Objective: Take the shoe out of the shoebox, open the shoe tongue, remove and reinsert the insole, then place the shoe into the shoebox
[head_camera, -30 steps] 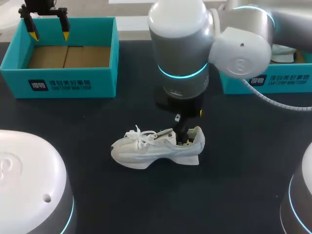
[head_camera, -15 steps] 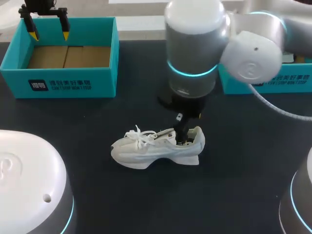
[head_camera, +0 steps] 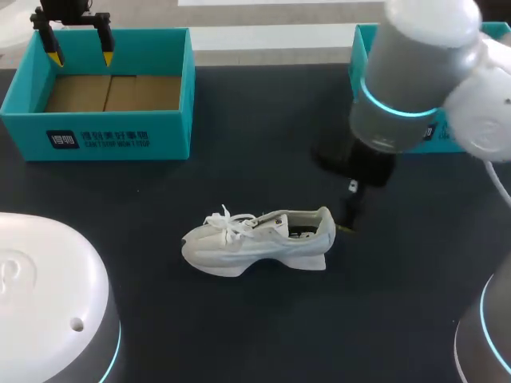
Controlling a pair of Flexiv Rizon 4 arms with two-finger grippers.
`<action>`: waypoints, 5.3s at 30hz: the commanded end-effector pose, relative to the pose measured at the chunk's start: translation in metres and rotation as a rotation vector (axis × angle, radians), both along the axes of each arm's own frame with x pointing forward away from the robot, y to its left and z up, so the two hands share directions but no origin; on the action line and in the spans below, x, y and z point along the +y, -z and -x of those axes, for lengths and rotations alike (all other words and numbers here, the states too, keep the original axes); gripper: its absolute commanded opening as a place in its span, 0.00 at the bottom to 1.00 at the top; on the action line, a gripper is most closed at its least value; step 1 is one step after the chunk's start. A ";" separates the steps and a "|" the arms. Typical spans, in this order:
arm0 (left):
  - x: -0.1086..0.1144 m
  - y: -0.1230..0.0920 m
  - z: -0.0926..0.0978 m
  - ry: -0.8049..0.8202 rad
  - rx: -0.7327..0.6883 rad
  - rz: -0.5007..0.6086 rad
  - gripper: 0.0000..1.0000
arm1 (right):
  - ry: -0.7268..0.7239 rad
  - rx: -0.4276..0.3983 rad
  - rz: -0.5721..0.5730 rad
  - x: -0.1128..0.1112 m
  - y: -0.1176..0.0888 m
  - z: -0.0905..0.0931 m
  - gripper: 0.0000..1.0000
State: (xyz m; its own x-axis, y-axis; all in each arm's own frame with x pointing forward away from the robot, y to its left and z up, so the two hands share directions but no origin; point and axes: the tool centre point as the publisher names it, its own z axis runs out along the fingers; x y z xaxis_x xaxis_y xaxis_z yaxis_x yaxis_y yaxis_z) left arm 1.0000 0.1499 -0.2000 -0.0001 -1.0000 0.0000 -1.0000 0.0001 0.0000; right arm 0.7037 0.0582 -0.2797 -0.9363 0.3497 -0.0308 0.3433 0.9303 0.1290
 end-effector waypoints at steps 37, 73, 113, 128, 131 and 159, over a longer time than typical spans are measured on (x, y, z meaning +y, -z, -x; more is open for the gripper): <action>0.000 0.000 0.000 0.000 0.000 0.000 1.00 | -0.232 -0.090 -0.555 -0.029 0.052 -0.002 1.00; 0.000 0.000 0.000 0.000 0.000 0.000 1.00 | -0.357 -0.170 -0.672 -0.037 0.116 -0.032 1.00; 0.000 0.000 0.000 0.000 0.000 0.000 1.00 | -0.218 -0.194 -0.807 0.011 0.115 -0.023 1.00; 0.000 0.000 0.000 0.000 0.000 0.000 1.00 | -0.242 -0.209 -0.863 0.045 0.127 -0.026 1.00; 0.000 0.000 0.000 0.000 0.000 0.000 1.00 | -0.249 -0.212 -0.886 0.052 0.131 -0.026 1.00; 0.000 0.000 0.000 0.000 0.000 0.000 1.00 | -0.276 -0.182 -0.950 0.073 0.153 -0.027 0.00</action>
State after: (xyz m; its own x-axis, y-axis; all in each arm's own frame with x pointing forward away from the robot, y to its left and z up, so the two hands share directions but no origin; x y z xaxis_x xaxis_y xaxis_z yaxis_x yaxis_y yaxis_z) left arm 1.0000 0.1499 -0.2000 -0.0001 -1.0000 -0.0001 -1.0000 0.0001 0.0001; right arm 0.7286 0.1303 -0.4231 -0.9973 0.0734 -0.0036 0.0300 0.4511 0.8920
